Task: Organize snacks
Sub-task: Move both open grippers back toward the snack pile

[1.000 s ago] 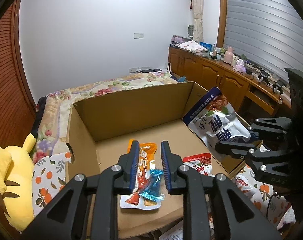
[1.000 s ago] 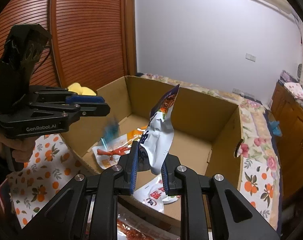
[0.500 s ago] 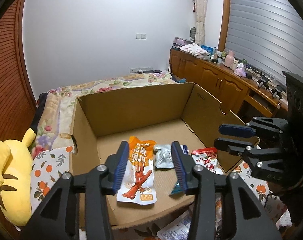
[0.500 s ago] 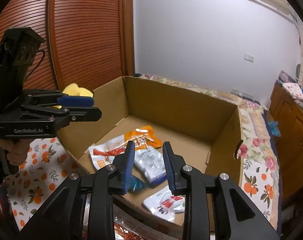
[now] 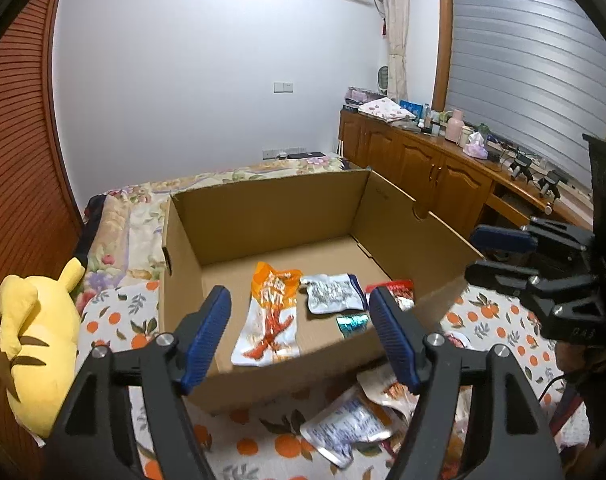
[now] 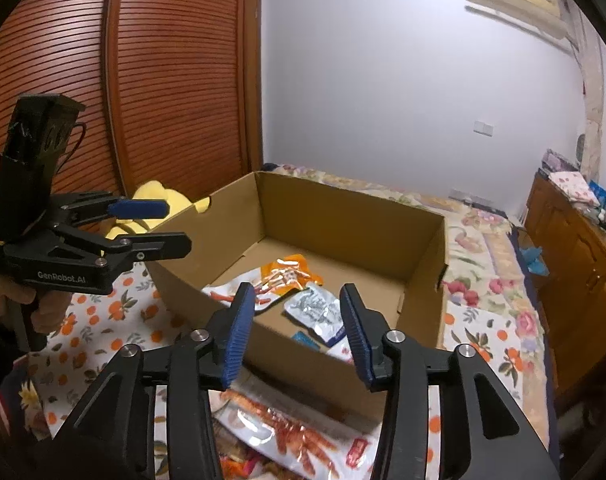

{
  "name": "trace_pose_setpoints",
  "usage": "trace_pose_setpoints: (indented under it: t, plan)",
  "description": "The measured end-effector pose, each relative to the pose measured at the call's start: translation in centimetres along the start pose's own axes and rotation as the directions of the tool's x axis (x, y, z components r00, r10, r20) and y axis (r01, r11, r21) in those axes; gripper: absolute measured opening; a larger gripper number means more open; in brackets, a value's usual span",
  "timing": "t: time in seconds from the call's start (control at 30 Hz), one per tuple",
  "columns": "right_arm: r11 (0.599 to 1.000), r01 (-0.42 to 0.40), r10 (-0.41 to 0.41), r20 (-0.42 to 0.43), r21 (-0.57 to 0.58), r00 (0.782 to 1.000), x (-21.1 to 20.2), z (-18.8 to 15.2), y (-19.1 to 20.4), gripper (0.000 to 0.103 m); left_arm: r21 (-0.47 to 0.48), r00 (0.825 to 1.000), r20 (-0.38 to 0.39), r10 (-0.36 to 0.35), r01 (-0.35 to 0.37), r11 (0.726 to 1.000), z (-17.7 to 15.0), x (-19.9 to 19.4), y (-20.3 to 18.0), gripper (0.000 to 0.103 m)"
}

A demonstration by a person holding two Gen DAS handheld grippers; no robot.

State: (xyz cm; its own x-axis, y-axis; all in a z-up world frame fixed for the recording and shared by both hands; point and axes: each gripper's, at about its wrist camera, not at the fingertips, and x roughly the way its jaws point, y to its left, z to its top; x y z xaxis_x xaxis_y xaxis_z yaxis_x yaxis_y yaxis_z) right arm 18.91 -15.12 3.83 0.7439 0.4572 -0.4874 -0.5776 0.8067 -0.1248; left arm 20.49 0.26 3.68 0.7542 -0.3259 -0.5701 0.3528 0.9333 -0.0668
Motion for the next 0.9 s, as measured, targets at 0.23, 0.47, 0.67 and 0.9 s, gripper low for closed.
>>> trace_pose_setpoints:
  t: [0.23,0.47,0.67,0.9]
  plan:
    - [1.000,0.018,-0.018,0.003,0.012,1.000,-2.7,-1.1,0.6,0.049,0.000,1.000,-0.021,-0.014,0.014,1.000,-2.7,-1.6,-1.6,0.072]
    - [1.000,0.025,-0.025,-0.011,0.016,1.000,-4.6,-3.2,1.3,0.050,-0.012,0.997,-0.063,-0.033,0.033,0.999,-5.8,-2.3,-4.1,0.072]
    - [0.999,0.033,-0.032,-0.035,0.037,0.999,-5.5,-5.4,1.0,0.052,-0.029,0.992,-0.115,-0.056,0.053,0.998,-8.2,-1.5,-6.7,0.072]
    - [0.996,0.043,-0.038,-0.067,0.074,0.997,-5.6,-7.7,-0.1,0.053,-0.036,0.981,-0.170,-0.093,0.088,0.995,-9.9,0.4,-9.7,0.072]
